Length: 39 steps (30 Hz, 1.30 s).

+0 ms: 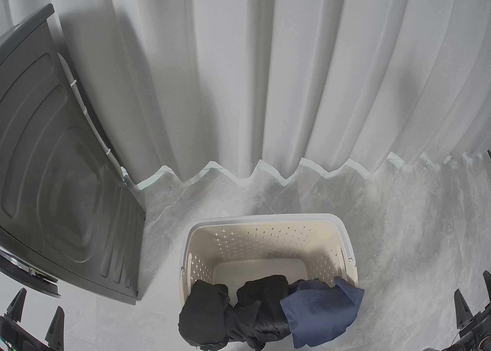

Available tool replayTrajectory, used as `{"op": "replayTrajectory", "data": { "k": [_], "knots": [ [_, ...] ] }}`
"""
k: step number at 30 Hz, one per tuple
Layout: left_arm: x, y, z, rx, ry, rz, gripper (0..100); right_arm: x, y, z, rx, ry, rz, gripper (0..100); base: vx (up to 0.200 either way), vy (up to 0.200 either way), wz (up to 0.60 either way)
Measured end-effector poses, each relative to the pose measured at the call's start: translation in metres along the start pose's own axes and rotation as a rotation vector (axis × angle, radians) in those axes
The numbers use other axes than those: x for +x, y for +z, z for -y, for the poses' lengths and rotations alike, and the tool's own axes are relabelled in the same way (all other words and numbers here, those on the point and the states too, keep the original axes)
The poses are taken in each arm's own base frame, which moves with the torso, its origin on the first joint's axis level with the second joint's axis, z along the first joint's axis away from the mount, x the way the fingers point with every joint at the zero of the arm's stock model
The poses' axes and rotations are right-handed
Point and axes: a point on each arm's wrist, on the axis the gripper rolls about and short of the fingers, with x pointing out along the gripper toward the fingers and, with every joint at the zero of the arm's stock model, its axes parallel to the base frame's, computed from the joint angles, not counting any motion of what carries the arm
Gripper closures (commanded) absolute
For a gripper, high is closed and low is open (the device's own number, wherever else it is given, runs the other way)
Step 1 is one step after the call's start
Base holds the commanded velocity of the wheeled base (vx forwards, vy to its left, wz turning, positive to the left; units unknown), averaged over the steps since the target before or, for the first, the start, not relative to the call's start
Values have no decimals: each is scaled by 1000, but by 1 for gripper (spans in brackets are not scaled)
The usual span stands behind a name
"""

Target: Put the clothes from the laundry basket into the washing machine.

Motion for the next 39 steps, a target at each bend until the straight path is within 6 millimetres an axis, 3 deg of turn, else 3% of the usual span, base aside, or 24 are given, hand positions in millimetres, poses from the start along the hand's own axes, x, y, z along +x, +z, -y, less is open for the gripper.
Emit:
{"op": "replayTrajectory", "data": {
  "k": [20, 29, 35, 39],
  "knots": [
    [0, 0, 0, 0, -1, 0, 0, 0, 0, 0, 0, -1, 0, 0, 0, -30, 0],
    [0, 0, 0, 0, -1, 0, 0, 0, 0, 0, 0, -1, 0, 0, 200, 0, 0],
    [0, 0, 0, 0, -1, 0, 0, 0, 0, 0, 0, -1, 0, 0, 0, 0, 0],
    [0, 0, 0, 0, 0, 0, 0, 0, 0, 0, 0, 0, 0, 0, 200, 0, 0]
  ]
}}
